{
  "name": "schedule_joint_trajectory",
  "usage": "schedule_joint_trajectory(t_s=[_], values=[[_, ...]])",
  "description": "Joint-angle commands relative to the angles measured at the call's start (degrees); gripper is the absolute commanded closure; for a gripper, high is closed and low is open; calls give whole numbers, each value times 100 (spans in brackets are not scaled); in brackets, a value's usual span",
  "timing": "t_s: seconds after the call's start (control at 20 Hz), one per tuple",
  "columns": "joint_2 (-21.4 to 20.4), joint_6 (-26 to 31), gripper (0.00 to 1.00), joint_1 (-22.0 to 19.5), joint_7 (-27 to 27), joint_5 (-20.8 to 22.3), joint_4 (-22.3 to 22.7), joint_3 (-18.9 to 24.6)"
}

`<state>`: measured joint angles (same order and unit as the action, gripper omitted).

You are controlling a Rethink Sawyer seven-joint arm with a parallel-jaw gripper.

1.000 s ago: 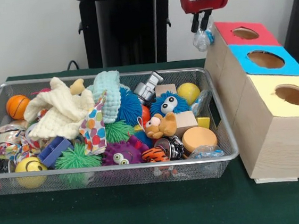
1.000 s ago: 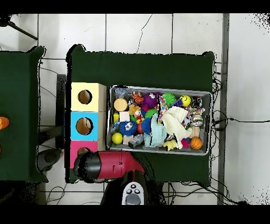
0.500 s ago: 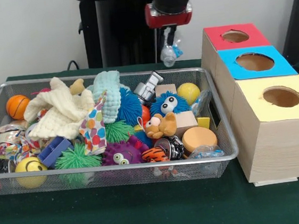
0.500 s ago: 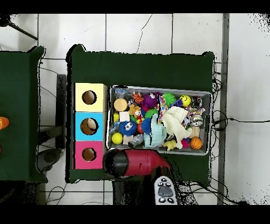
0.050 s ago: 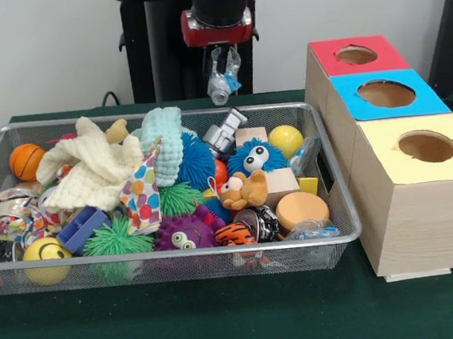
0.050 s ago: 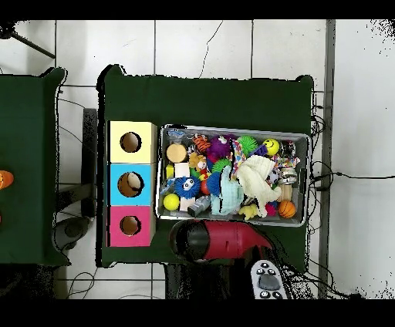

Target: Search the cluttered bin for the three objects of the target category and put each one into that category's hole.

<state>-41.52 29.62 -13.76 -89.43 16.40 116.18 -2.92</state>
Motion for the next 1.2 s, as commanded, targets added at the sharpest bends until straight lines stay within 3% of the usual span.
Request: schedule_joint_trajectory(t_s=[0.05, 0.25, 0.45, 0.75, 1.2], values=[[-587, 76, 100, 12, -210, -96, 124, 735], [-1132, 617, 100, 180, -372, -525, 247, 871], [-1374, 1114, 100, 403, -469, -729, 57, 837], [-1394, 1736, 100, 707, -574, -876, -320, 728], [-1144, 1614, 100, 932, -750, -1127, -504, 779]])
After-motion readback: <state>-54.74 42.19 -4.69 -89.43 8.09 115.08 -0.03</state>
